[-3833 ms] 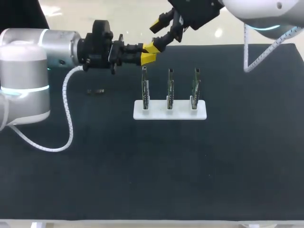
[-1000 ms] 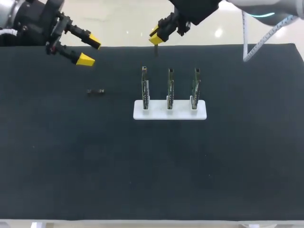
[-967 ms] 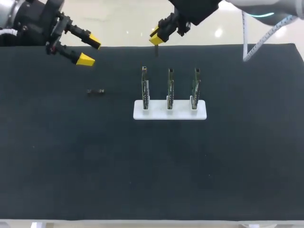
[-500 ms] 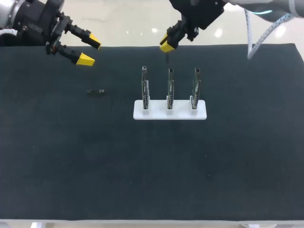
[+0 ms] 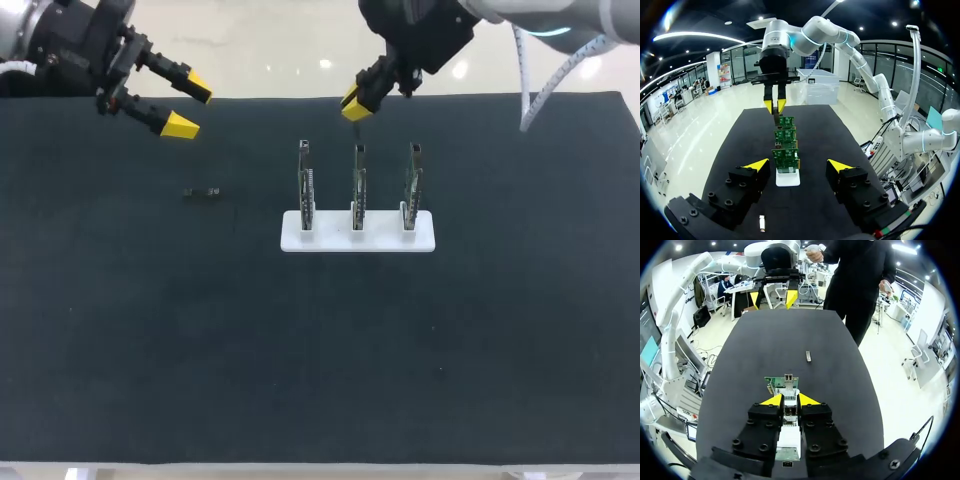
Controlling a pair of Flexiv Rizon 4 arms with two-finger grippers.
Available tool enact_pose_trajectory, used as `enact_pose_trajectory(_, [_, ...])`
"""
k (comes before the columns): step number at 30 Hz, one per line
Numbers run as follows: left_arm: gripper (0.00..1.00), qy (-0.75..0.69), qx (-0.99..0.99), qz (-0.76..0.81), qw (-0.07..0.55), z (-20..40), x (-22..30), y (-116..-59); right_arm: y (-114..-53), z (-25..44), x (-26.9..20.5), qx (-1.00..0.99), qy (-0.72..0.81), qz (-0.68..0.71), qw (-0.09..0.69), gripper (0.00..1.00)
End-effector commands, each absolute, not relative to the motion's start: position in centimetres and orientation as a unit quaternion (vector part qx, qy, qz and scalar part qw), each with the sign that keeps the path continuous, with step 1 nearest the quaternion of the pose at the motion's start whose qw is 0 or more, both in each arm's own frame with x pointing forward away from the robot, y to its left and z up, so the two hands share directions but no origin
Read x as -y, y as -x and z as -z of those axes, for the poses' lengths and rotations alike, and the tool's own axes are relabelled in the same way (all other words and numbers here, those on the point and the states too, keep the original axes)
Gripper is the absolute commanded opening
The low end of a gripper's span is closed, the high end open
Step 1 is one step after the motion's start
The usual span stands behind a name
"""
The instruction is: Pick up the optical module with the left hand, and insert it into the network port with the right hand.
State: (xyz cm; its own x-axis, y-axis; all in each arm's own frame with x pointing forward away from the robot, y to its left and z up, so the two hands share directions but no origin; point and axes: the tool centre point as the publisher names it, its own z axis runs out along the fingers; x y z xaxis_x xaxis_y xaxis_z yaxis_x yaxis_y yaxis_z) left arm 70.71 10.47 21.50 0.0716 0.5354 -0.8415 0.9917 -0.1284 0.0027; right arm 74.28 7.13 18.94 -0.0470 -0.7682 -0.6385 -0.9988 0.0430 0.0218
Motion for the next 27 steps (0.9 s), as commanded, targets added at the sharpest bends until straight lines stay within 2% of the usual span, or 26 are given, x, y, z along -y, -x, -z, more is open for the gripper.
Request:
enact_pose_trajectory(1, [1.00, -0.660, -0.580, 0.359, 0.316, -21.51, -10.45, -70.75, -73.92, -19.13, -7.03, -0.684, 0.647, -0.240, 0.237, 0.00])
enact_pose_trajectory(27, [1.00, -0.660, -0.580, 0.359, 0.316, -21.51, -10.45, -70.75, -73.55, -18.65, -6.62, -0.684, 0.644, -0.245, 0.240, 0.00])
